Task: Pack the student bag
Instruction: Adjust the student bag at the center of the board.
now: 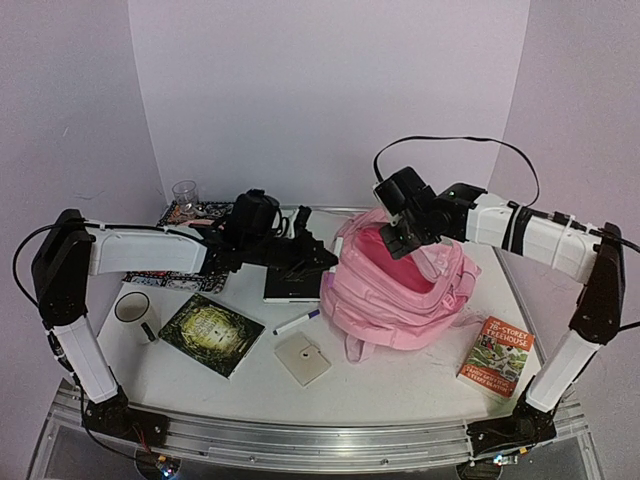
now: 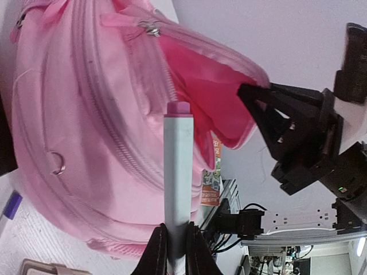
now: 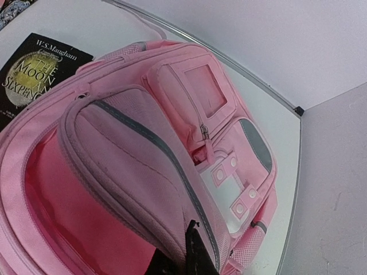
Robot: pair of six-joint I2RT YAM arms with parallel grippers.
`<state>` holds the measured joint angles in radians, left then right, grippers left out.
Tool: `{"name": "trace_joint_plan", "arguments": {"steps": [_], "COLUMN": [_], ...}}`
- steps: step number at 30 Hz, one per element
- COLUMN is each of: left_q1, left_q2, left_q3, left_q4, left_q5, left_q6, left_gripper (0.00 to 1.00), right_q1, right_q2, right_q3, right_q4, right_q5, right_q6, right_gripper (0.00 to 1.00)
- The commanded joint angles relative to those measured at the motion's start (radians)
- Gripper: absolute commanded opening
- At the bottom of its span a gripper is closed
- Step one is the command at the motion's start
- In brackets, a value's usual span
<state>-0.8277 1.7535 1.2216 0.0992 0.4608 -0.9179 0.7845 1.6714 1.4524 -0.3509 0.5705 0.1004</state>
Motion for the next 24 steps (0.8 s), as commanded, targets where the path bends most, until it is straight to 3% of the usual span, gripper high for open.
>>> {"name": "trace_joint_plan", "arguments": {"steps": [1,10,24], "left_q1": [0.003,-0.007,-0.02], "left_q2": [-0.037,-0.005,0.142], "left_q3": [0.065,0.12,0.149], "left_q4": [0.065,0.068,0.071], "left_q5": [-0.024,-0.042,-0.092], "left_q6": [-0.046,-0.063,-0.171], "left_gripper": [0.0,0.0,0.0], "right_q1": [0.004,0.007,0.02], "right_q2": [0.015,0.083,0.039], "right_q3": [0.113,0.203,0.135], "right_q4": [-0.007,0.002,0.149], "right_q5": [0.028,-0.12,-0.257], "right_q6": [0.108,0.172,0.229], "right_gripper": [0.0,0.0,0.0]}}
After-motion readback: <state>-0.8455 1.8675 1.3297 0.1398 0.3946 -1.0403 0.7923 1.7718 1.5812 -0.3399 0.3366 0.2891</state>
